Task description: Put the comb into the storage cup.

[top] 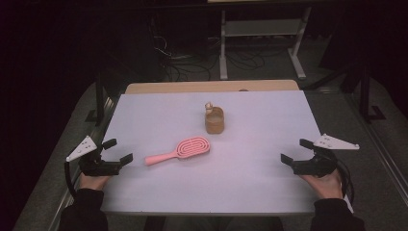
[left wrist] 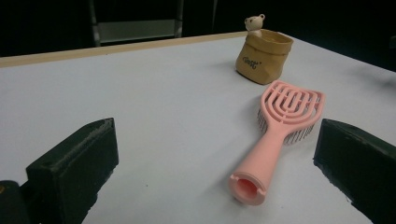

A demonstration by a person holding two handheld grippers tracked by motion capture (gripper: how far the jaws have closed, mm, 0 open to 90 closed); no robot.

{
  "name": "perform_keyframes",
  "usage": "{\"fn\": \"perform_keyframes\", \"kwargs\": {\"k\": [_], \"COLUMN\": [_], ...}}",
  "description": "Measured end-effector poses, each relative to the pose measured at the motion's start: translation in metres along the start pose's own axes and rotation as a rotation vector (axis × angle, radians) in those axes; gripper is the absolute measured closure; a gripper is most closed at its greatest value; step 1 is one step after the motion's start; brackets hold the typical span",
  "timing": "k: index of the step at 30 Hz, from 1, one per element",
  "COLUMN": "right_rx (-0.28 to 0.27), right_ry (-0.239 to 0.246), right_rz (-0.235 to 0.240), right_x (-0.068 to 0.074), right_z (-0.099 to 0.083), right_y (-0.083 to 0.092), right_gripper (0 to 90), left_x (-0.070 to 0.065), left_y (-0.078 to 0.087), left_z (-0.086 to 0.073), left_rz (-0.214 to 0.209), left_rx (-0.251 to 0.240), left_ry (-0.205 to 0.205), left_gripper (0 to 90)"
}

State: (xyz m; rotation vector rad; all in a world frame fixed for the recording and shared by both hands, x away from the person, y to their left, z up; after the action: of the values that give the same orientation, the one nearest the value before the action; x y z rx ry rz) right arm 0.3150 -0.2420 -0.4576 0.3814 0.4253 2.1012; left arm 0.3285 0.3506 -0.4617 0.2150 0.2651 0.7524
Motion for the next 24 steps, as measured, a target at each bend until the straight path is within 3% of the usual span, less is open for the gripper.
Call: {"fn": "perform_keyframes", "kwargs": {"k": [11,24], "right_rx": [-0.002,0.005], "right_ry": [-0.008,-0.008], "right_rz": [0.001,0.008], "right_x": [-0.0016,0.0015], "right_z": [-0.0022,-0.0028], "right_y": [0.0026,0.0009], "right_gripper": [0.0,0.0], "left_x": [0.0011,0.0045], "left_y": [-0.0006,0.001], "left_z": [0.0008,-0.0002], "left_rz": [0.003,0.038], "left_rx": [-0.009,0.024], "left_ry": [0.003,-0.005], "left_gripper": [0.0,0.0]}}
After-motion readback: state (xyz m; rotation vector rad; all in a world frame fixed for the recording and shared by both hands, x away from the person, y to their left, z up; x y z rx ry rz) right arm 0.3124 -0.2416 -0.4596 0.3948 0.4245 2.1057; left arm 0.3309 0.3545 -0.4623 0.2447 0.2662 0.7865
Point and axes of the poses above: each handheld gripper's, and its own axes: y roughly backward along the jaws, z roughly out of its top, x roughly to its left, the point moved 5 cm from there along -y, roughly forward along the jaws, and after that the axes turned 4 degrees about -z, right-handed, at the moved point
